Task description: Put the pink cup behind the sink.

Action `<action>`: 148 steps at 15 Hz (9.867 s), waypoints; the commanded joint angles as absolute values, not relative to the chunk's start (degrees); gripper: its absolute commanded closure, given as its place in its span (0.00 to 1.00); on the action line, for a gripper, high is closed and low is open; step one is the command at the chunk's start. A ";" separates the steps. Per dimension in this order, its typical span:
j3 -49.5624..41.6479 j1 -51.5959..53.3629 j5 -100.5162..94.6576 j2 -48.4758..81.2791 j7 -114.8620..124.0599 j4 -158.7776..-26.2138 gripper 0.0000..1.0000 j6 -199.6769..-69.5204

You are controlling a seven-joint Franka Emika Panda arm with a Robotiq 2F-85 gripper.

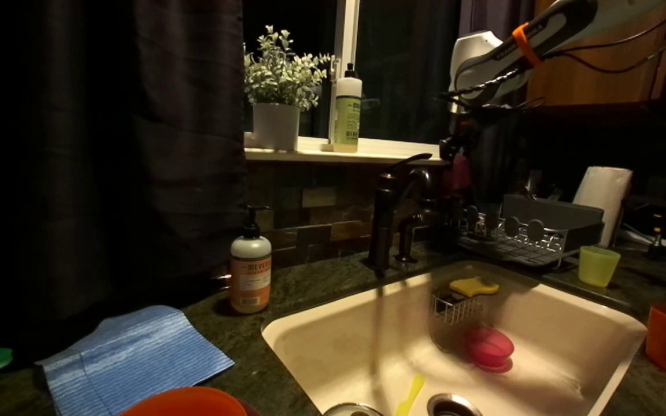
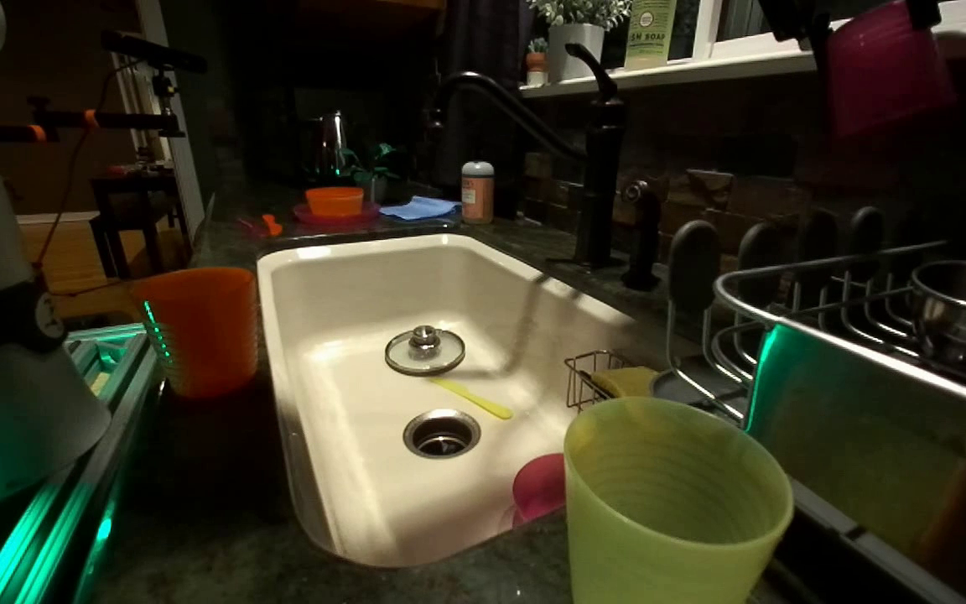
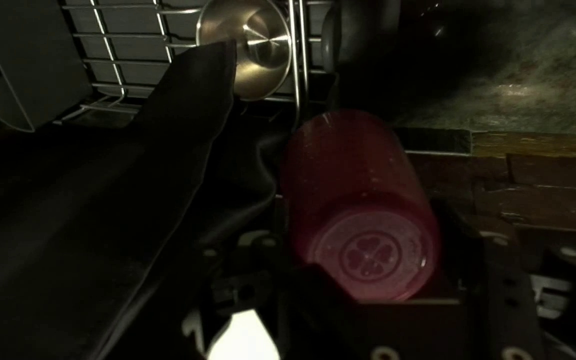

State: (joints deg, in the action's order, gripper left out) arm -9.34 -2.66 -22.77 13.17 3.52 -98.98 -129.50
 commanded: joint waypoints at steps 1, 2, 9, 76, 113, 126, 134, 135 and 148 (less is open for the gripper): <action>-8.84 -1.43 -27.97 9.54 5.94 -101.04 0.57 -129.49; -8.84 -1.02 -30.81 9.02 7.12 -101.35 0.57 -131.01; -7.42 0.26 -47.16 8.74 13.66 -101.86 0.57 -136.56; -4.70 -11.56 20.73 17.51 6.67 -85.33 0.00 -134.75; -2.51 -12.14 19.09 17.01 -8.34 -84.40 0.99 -127.36; -5.83 -6.17 -5.54 0.74 12.85 -99.90 0.99 -116.47; -5.36 -6.33 -4.74 2.50 12.71 -103.99 0.99 -106.67; -5.33 -6.29 -4.57 3.14 11.73 -104.65 0.99 -107.34; -3.26 -5.59 -3.66 13.70 -9.73 -107.09 0.99 -119.00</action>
